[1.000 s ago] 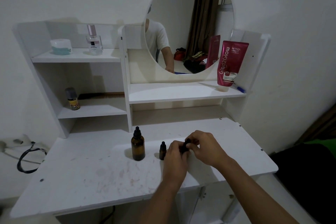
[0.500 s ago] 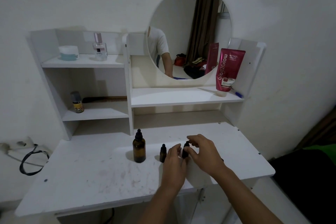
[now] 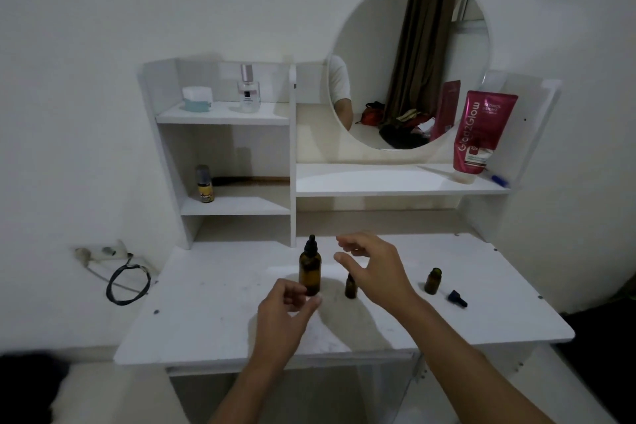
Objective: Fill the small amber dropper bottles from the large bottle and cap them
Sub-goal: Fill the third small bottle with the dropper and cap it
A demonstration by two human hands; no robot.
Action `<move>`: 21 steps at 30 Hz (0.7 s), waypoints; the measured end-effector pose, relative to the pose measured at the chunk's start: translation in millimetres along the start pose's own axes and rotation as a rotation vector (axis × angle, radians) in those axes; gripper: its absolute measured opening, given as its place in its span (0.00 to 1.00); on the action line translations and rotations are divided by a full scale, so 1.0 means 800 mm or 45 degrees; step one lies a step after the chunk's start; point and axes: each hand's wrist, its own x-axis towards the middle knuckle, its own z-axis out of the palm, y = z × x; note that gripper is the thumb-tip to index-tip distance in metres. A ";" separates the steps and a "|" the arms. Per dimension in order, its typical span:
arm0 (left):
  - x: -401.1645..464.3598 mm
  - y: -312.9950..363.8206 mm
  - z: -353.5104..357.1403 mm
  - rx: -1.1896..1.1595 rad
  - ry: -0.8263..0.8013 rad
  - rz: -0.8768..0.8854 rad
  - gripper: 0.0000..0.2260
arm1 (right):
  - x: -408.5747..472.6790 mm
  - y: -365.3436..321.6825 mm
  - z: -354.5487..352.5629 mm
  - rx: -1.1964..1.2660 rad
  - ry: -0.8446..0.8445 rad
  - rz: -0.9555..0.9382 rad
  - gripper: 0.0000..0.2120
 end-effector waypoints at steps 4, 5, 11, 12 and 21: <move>0.027 -0.007 -0.006 -0.039 0.093 0.004 0.24 | 0.020 -0.022 0.026 0.100 -0.063 0.092 0.16; 0.033 -0.006 -0.004 -0.055 0.062 0.001 0.27 | 0.026 -0.026 0.031 0.135 -0.076 0.126 0.16; 0.053 -0.009 0.020 -0.087 -0.070 -0.012 0.23 | 0.044 -0.032 0.051 0.147 -0.078 0.255 0.06; 0.053 -0.012 0.021 -0.081 -0.062 -0.022 0.22 | 0.045 -0.031 0.053 0.153 -0.066 0.271 0.05; 0.055 -0.020 0.021 -0.090 -0.068 -0.018 0.19 | 0.042 -0.024 0.063 0.164 0.042 0.224 0.04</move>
